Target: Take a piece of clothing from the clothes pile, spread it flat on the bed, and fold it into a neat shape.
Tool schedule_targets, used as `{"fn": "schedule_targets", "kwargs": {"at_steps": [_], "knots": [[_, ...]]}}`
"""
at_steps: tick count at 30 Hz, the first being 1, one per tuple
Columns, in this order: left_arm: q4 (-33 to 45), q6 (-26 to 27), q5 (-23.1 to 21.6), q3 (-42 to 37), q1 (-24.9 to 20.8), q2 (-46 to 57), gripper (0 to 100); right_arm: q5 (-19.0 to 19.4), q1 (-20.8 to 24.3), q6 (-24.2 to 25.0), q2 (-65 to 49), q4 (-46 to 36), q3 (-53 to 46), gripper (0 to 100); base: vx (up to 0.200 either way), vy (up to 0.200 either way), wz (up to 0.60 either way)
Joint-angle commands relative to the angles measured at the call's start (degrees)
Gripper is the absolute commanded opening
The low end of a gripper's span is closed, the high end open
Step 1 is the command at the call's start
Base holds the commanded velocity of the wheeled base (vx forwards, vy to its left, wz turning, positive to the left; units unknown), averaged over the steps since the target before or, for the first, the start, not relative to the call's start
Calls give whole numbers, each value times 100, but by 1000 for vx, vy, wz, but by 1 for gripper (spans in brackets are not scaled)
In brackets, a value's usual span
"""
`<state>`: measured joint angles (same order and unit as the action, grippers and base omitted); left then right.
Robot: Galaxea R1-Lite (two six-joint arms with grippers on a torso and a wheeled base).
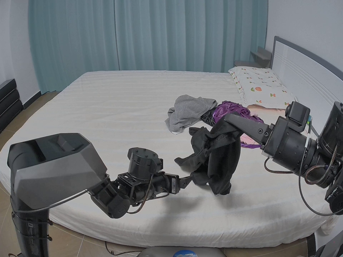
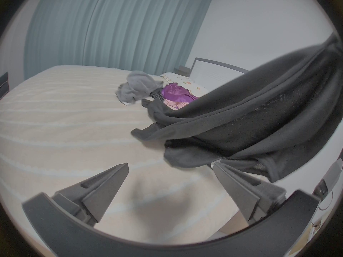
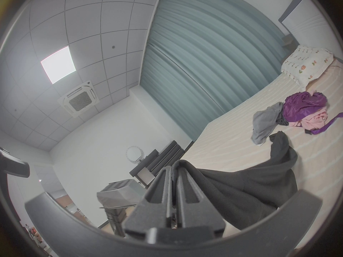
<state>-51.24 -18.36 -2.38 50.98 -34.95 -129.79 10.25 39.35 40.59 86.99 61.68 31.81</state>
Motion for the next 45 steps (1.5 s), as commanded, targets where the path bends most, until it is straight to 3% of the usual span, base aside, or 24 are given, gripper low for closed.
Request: {"fn": "schedule_targets", "kwargs": {"at_steps": [1, 17, 26, 36, 37, 45], "knots": [[-35, -45, -167, 167, -82, -415, 100, 12, 205, 1, -130, 1, -25, 0, 0, 0, 0], [-211, -317, -509, 720, 173, -1039, 100, 3, 275, -34, -270, 1, 142, 0, 0, 0, 0], [-501, -291, -395, 1300, 111, -1690, 100, -6, 275, -25, -218, 1, 221, 0, 0, 0, 0], [-484, -326, 88, 2197, 111, -2261, 100, -6, 125, -16, -200, 1, 230, 0, 0, 0, 0], [-484, -335, 159, 2250, 138, -2278, 0, 3, 38, -16, -200, -34, 221, 0, 0, 0, 0], [-510, -458, 501, 2127, 296, -2032, 0, 126, -481, -8, 72, -16, 212, 0, 0, 0, 0]]}}
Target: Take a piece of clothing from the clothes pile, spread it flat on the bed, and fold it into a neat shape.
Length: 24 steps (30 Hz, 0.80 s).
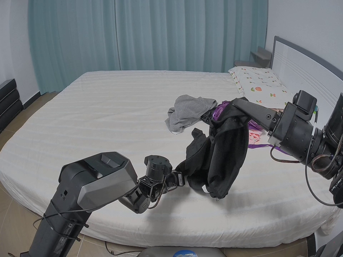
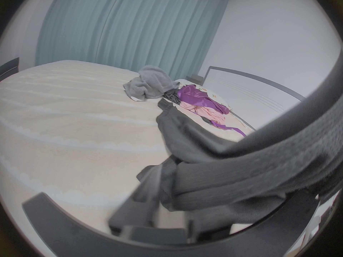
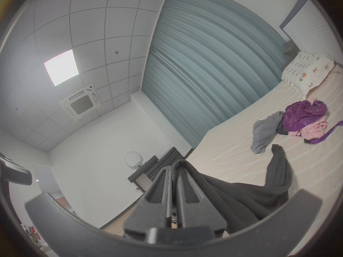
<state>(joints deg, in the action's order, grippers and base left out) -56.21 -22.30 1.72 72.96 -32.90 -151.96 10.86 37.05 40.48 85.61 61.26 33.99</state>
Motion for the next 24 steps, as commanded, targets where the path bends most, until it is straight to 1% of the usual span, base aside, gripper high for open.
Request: {"fn": "schedule_targets", "kwargs": {"at_steps": [1, 3, 5, 7, 11, 12, 13, 14, 15, 16, 17, 18, 19, 22, 23, 24], "knots": [[-21, -196, 224, -291, 179, 465, 0, 162, -506, 3, 359, 18, -6, 0, 0, 0, 0], [-30, -275, 259, -555, 267, 711, 0, 223, -681, 3, 509, 27, 11, 0, 0, 0, 0], [-39, -363, 250, -1196, 416, 1326, 0, 294, -1068, 3, 948, 53, 152, 0, 0, 0, 0], [-39, -451, 268, -1583, 504, 1871, 0, 259, -1358, -41, 1405, 53, 381, 0, 0, 0, 0], [75, -556, 391, -2181, 777, 2996, 0, 39, -1736, -146, 2038, 35, 1084, 0, 0, 0, 0], [102, -556, 399, -2207, 803, 3067, 0, 4, -1762, -155, 2056, 35, 1154, 0, 0, 0, 0], [330, -556, 505, -2286, 979, 3568, 0, -207, -1938, -164, 2232, 0, 1708, 0, 0, 0, 0], [330, -556, 505, -2286, 979, 3568, 0, -207, -1938, -164, 2232, 0, 1708, 0, 0, 0, 0], [585, -556, 725, -2225, 1146, 3972, 0, -418, -2044, -181, 2346, -9, 2200, 0, 0, 0, 0], [620, -556, 760, -2216, 1172, 4033, 0, -453, -2052, -190, 2355, -9, 2279, 0, 0, 0, 0], [761, -565, 883, -2207, 1365, 4411, 0, -515, -2123, -313, 2363, -35, 2648, 0, 0, 0, 0], [778, -565, 883, -2207, 1392, 4473, 0, -524, -2131, -331, 2363, -35, 2710, 0, 0, 0, 0], [857, -574, 883, -2207, 1541, 4798, 0, -550, -2140, -445, 2372, -44, 2938, 0, 0, 0, 0], [884, -583, 892, -2198, 1647, 5106, 0, -576, -2096, -542, 2372, -26, 2956, 0, 0, 0, 0], [875, -706, 936, -2242, 1673, 5317, 0, -576, -2000, -533, 2355, -44, 2675, 0, 0, 0, 0], [875, -723, 936, -2260, 1673, 5334, 0, -576, -1991, -533, 2355, -44, 2631, 0, 0, 0, 0]]}}
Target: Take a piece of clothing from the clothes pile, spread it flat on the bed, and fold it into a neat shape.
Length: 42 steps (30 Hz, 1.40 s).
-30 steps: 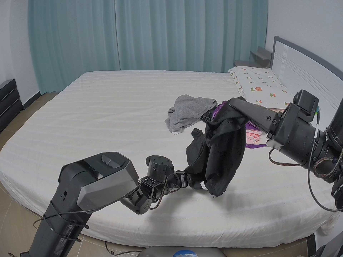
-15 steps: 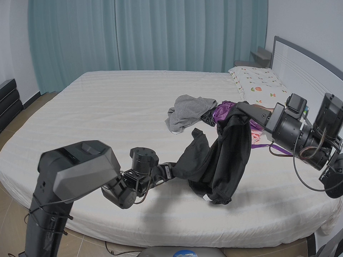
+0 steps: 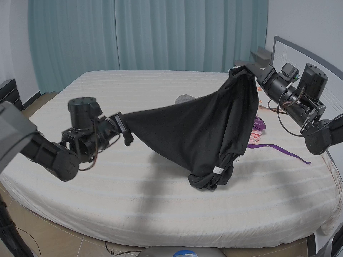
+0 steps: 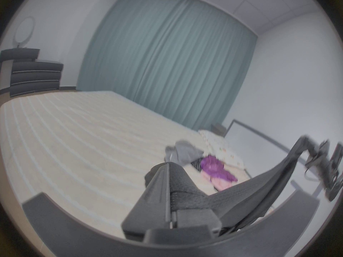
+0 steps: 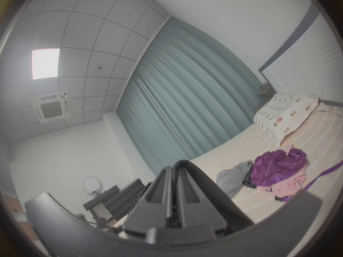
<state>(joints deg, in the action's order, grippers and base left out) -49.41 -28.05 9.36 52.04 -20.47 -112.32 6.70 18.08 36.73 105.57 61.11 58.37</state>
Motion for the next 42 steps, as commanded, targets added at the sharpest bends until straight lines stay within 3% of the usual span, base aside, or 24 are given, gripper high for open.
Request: {"fn": "schedule_targets", "kwargs": {"at_steps": [1, 7, 12, 19, 35, 42], "knots": [[195, -377, 171, -353, 394, 1485, 0, -108, 3, -157, 403, 59, -370, 0, 0, 0, 0], [107, -939, 154, -1117, 175, 1248, 0, -284, 38, -70, 930, 454, -1425, 0, 0, 0, 0], [-702, -1458, 162, -1829, -115, 1020, 0, -442, 73, 431, 1168, 903, -1917, 0, 0, 0, 0], [-1229, -1730, 154, -2866, -230, 1020, 0, -583, 108, 555, 1045, 999, -2260, 0, 0, 0, 0], [-1229, -1818, 118, -3051, -230, 1055, 0, -618, 240, 537, 702, 1061, -2655, 0, 0, 0, 0], [-1229, -1818, 118, -3086, -238, 1046, 0, -618, 231, 537, 684, 1061, -2664, 0, -200, 0, 0]]}}
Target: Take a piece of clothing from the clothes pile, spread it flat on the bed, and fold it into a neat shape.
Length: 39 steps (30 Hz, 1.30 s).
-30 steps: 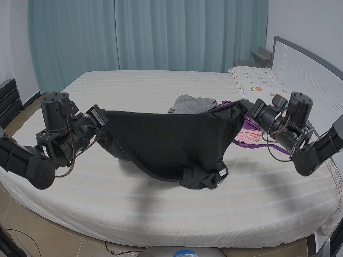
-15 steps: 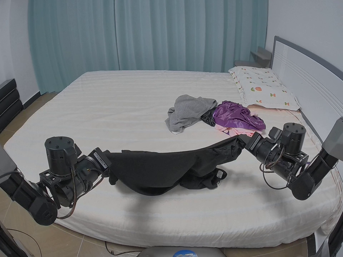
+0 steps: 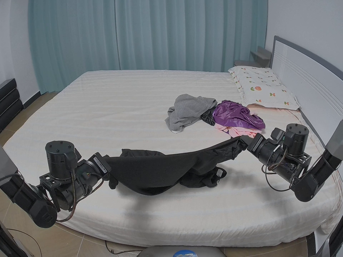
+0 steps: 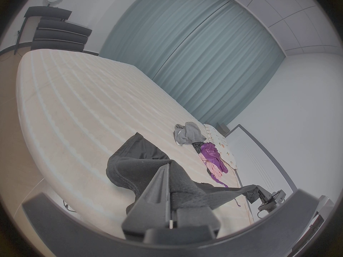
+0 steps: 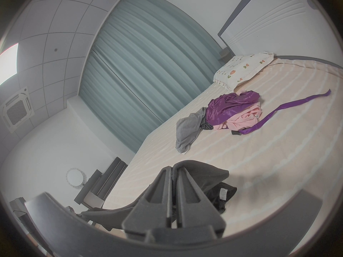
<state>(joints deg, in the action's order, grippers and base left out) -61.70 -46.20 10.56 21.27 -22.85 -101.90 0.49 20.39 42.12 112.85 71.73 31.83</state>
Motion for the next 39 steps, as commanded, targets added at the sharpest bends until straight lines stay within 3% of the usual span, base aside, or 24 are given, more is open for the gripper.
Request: {"fn": "schedule_targets", "kwargs": {"at_steps": [1, 20, 23, 31, 39], "knots": [[0, 6, -1, -35, -1, 21, 0, 4, 0, -2, -61, -1, -19, 0, -200, 0, 0], [-9, -152, -1, 61, 61, 127, 0, -5, 211, -2, -509, -1, -203, 0, -11, 0, 0], [0, -381, -27, 167, 78, 109, 0, -5, 211, 7, -501, 8, -195, 0, 0, 200, 0], [-9, -398, -36, 263, 149, 39, 0, -22, 193, 16, -509, 8, -160, 0, 0, 200, 0], [-9, -390, -36, 439, 281, 30, 0, -304, 193, -37, -465, 8, -107, 0, 0, 200, 0]]}}
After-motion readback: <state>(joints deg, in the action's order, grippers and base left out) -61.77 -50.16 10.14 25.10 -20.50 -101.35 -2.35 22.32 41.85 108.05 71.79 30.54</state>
